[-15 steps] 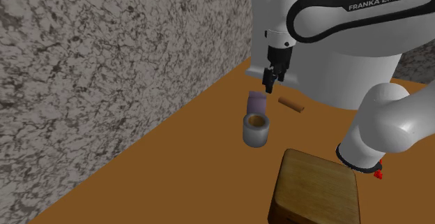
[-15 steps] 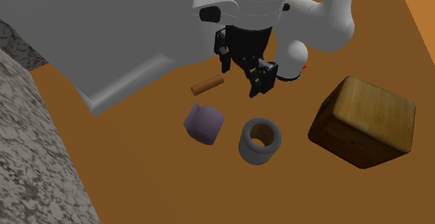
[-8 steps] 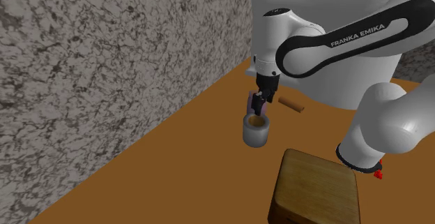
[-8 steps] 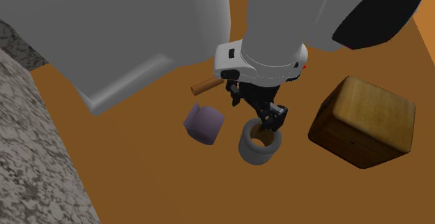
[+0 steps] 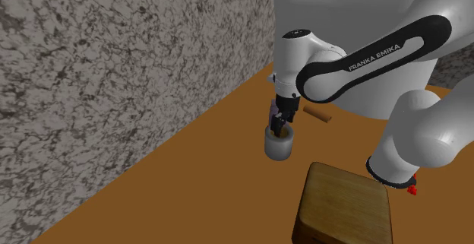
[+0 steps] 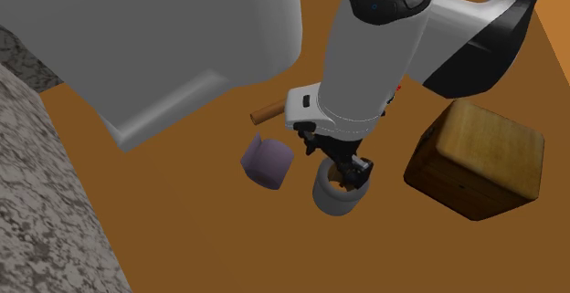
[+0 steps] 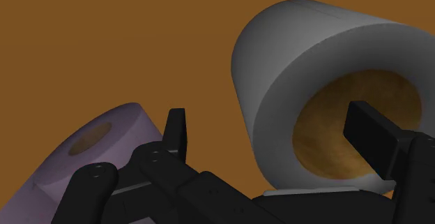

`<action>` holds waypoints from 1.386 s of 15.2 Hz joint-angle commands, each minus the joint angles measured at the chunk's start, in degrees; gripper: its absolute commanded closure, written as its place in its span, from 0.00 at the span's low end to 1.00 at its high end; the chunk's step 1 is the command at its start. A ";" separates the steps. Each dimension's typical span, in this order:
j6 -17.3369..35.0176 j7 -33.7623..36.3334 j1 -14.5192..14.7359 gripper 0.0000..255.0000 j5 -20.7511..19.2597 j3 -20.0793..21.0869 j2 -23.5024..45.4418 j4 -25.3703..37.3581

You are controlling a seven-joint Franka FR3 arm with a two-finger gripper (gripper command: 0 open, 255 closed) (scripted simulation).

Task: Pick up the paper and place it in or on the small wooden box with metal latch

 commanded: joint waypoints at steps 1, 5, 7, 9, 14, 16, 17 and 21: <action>1.71 0.03 0.01 0.00 0.08 0.16 0.94 -0.73; 1.71 0.03 0.01 0.00 0.08 0.16 0.94 -0.73; 1.71 0.03 0.01 0.00 0.08 0.16 0.94 -0.73; 1.70 0.03 0.01 1.00 0.08 0.16 0.95 -0.72; 1.70 0.03 0.01 1.00 0.08 0.16 0.95 -0.72; 1.70 0.03 0.01 1.00 0.08 0.16 0.95 -0.71; 1.69 0.03 0.01 1.00 0.08 0.16 0.94 -0.71; -1.33 0.01 0.01 1.00 -0.05 -0.10 -0.75 0.62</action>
